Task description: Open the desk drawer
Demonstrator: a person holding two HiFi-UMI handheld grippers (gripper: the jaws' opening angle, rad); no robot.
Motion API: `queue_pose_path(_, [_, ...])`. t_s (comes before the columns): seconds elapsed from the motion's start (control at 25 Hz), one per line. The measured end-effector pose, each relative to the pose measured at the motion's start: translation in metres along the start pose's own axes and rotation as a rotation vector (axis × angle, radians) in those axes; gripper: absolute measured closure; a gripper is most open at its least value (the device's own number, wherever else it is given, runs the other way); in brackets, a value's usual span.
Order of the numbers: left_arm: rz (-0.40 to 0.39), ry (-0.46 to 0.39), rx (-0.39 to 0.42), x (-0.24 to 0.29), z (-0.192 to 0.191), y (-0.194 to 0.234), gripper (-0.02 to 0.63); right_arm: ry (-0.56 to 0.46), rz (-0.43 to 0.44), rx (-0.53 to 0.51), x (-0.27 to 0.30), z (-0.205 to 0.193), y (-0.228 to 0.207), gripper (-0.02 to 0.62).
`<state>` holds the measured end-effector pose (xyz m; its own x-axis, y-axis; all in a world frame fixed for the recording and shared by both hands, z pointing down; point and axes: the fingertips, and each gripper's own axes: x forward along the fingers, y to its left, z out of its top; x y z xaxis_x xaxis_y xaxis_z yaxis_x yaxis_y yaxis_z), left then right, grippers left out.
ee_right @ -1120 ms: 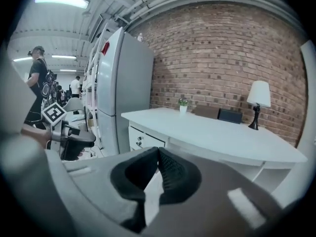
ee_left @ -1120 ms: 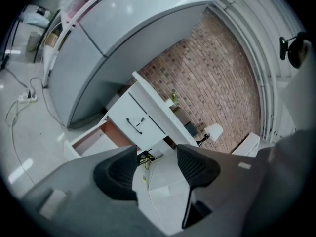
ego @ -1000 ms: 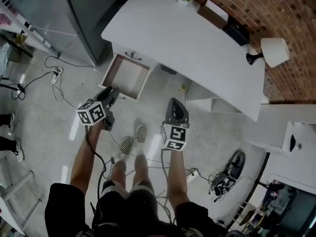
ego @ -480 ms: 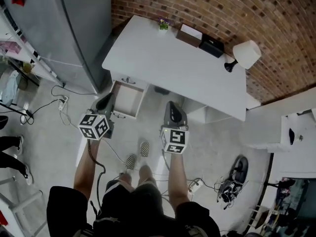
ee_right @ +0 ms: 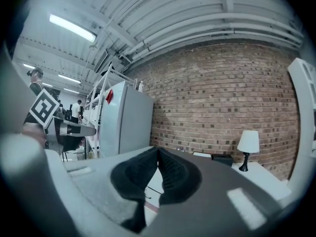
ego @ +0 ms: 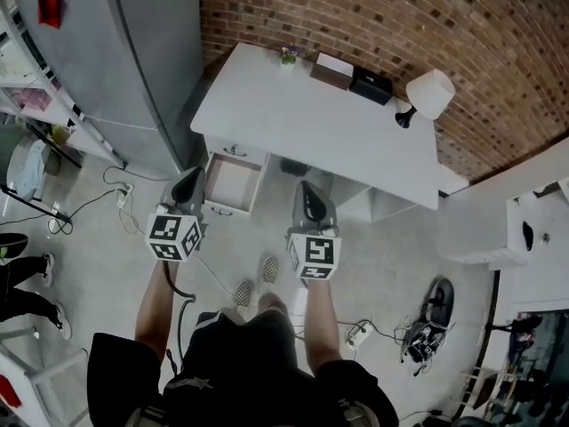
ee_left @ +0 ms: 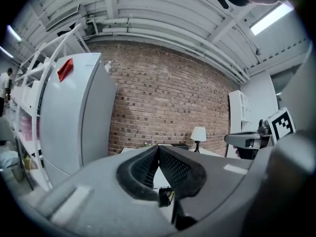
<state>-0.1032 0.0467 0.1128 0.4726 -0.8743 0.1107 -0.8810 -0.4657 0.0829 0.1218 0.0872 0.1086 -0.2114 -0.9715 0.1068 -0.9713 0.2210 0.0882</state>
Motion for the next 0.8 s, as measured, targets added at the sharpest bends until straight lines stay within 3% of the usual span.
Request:
queue_pose_path(0.4, [0.019, -0.024, 0.089, -0.036, 0.02, -0.029, 0.595, -0.025, -0.025, 0.012, -0.05, 0.012, 0.0, 0.591])
queue_pose_path(0.8, [-0.006, 0.025, 0.141, -0.058, -0.007, -0.058, 0.595, -0.019, -0.04, 0.015, -0.076, 0.002, -0.003, 0.591])
